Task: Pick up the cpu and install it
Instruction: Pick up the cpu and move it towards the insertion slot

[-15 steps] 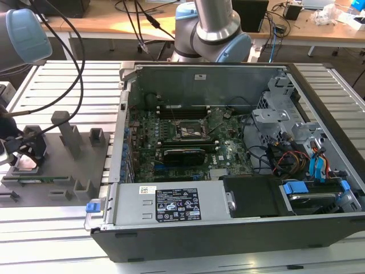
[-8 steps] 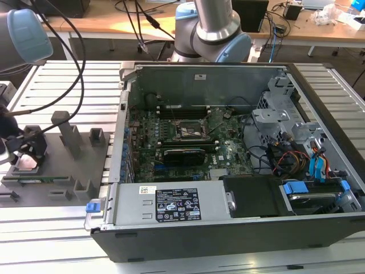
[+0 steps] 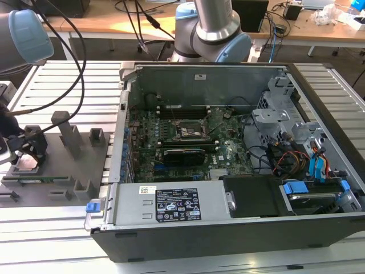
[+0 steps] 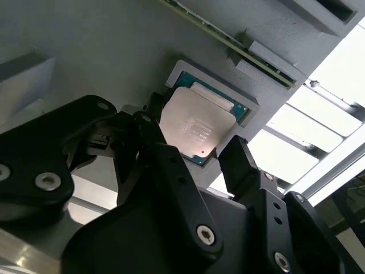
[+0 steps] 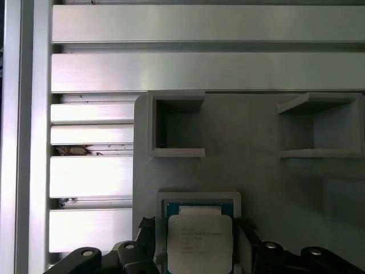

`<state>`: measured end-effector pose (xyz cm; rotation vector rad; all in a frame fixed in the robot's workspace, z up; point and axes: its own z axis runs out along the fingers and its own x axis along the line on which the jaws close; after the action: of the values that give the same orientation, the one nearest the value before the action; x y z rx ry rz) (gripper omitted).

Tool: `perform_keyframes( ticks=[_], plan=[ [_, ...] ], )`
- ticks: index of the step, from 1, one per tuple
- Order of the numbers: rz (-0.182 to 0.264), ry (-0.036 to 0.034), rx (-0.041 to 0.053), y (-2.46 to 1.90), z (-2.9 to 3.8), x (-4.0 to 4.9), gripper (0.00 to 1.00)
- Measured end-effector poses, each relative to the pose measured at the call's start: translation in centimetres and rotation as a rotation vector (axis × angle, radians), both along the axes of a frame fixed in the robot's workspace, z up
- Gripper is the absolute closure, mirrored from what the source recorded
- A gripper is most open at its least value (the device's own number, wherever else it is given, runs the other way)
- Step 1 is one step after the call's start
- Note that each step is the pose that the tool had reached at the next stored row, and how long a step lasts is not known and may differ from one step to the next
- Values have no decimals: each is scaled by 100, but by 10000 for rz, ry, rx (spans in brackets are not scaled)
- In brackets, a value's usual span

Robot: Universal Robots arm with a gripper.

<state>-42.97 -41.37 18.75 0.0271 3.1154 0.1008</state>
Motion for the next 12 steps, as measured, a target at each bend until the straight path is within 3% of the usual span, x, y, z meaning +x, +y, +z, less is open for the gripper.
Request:
perform_keyframes(
  ticks=[4, 8, 12],
  plan=[
    [-1, -3, -3, 2, -3, 4, 34],
    [1, 6, -159, 0, -8, 7, 34],
    [0, 6, -167, 0, -11, 7, 34]
  ],
)
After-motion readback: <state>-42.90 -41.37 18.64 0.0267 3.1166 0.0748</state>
